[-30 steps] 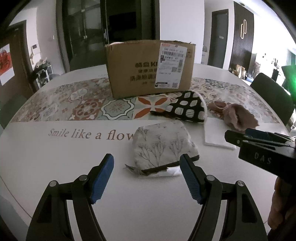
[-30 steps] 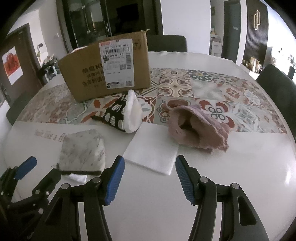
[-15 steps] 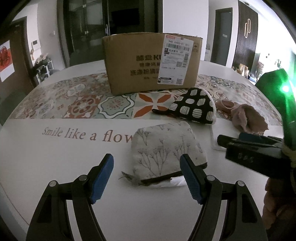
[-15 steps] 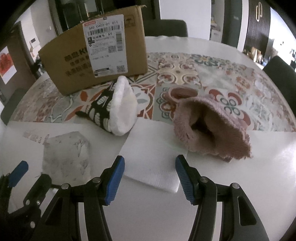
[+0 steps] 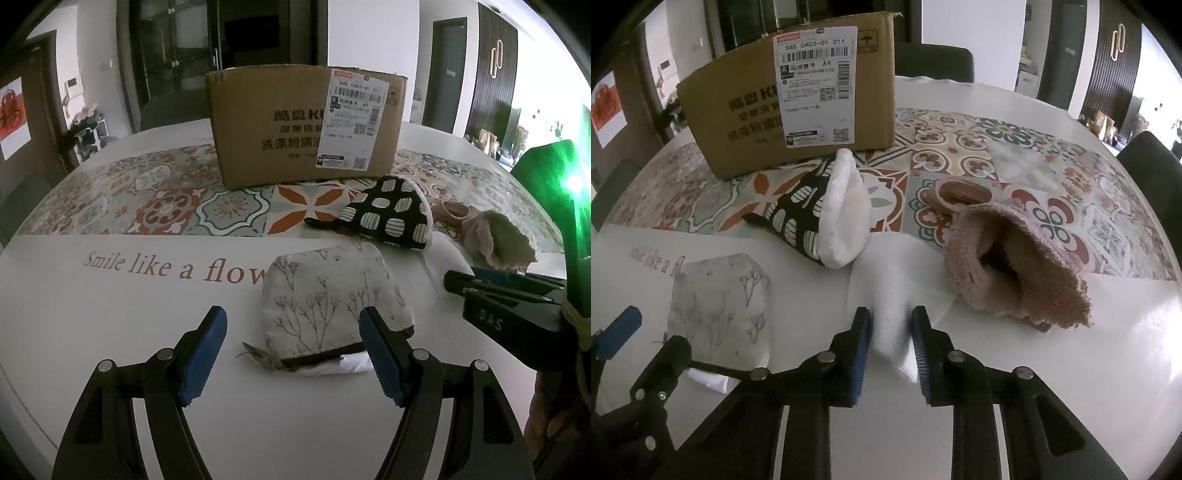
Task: Organize soft objects
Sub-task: 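Close the right gripper on the white paper sheet and lift it, then grasp the grey floral pouch with the left gripper while the right gripper holds the sheet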
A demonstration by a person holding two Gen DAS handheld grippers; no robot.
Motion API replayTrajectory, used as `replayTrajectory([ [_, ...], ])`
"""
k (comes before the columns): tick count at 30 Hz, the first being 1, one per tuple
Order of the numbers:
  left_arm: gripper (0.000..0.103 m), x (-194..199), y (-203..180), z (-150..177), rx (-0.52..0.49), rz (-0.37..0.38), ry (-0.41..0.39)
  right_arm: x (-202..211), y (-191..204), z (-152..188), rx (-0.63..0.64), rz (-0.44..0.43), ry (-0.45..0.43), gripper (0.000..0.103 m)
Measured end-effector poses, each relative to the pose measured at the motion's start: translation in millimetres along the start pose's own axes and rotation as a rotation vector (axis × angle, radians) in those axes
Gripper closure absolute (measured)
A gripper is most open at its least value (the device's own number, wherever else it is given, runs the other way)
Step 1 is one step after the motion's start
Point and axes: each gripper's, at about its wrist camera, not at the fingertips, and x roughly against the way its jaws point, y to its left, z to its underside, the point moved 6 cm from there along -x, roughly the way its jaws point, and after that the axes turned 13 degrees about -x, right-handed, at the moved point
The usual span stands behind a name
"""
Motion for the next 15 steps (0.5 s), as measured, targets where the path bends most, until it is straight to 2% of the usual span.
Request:
replayTrajectory([
  [2, 0.030, 2, 0, -1, 0.001, 0.002, -0.005, 1, 0, 1, -0.015, -0.023, 0.008, 0.087],
  [7, 0.030, 8, -1, -1, 0.000, 0.024, -0.022, 11, 3, 4, -0.023, -0.074, 0.004, 0.088],
  [15, 0.030, 29, -7, 10, -0.019, 0.068, -0.033, 52, 8, 11, 0.018, -0.083, -0.087, 0.088],
])
